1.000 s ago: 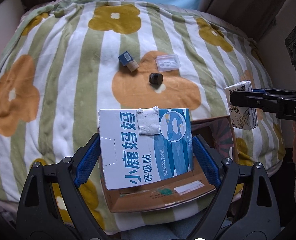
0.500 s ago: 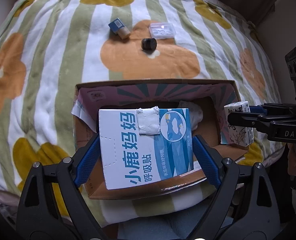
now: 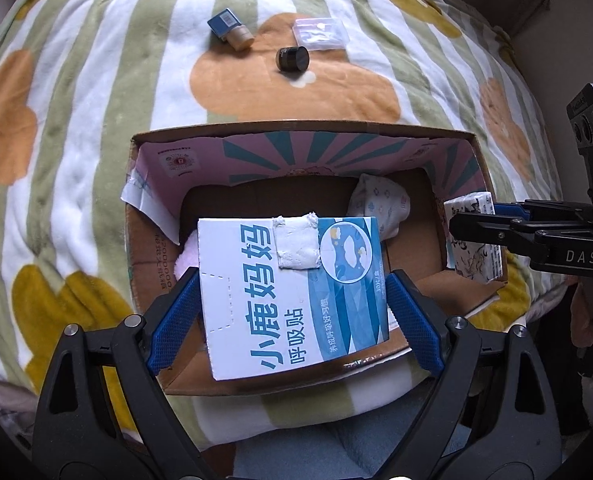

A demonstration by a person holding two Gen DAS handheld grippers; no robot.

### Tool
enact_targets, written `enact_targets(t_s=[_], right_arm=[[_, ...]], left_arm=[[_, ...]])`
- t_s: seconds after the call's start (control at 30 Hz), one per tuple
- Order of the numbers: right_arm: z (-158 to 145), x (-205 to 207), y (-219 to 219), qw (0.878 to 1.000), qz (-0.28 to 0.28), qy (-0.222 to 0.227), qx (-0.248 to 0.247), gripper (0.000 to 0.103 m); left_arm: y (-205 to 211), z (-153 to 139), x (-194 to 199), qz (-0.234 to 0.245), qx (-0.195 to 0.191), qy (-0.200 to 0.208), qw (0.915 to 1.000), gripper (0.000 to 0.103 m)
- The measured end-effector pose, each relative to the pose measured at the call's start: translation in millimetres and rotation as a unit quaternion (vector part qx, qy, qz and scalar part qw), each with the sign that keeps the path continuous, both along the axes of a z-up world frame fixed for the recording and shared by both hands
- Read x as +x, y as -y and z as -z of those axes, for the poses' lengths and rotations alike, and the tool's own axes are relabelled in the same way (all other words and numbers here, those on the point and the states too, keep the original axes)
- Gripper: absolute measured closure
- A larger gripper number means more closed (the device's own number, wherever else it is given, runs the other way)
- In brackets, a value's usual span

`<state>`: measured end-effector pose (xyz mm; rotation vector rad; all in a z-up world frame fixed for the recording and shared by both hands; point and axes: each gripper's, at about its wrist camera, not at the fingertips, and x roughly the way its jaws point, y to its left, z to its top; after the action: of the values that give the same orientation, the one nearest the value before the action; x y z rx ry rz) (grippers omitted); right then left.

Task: Organize objects
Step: 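Carry the blue-and-white box and tissue pack into the cardboard box and release, then move both tools back toward the remaining items on the blanket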

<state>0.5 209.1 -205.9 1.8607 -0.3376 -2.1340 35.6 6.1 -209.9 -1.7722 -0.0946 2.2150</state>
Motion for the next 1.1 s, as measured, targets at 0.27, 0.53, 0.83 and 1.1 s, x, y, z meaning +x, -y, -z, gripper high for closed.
enact_targets(t_s=[0.27, 0.53, 0.83, 1.1], right_arm=[[-5.3, 2.6, -14.0, 0.998, 0.063, 0.0, -0.027, 0.015], [-16.2, 3.6, -10.1, 0.998, 0.058, -0.008, -0.006, 0.015], [-37.5, 0.3, -5.8, 0.998, 0.058, -0.026, -0.003, 0.015], [-69.9, -10.2, 0.4, 0.997, 0.058, -0.052, 0.0, 0.015]], left_arm=[[-2.7, -11.1, 6.8, 0.026, -0.018, -0.014, 0.9994, 0.0], [7.1, -17.9, 12.4, 0.013, -0.009, -0.01, 0.9998, 0.0], [18.1, -39.8, 9.6, 0.001, -0.005, -0.019, 0.9998, 0.0], [31.4, -72.2, -7.5, -0.015, -0.009, -0.043, 0.9989, 0.0]])
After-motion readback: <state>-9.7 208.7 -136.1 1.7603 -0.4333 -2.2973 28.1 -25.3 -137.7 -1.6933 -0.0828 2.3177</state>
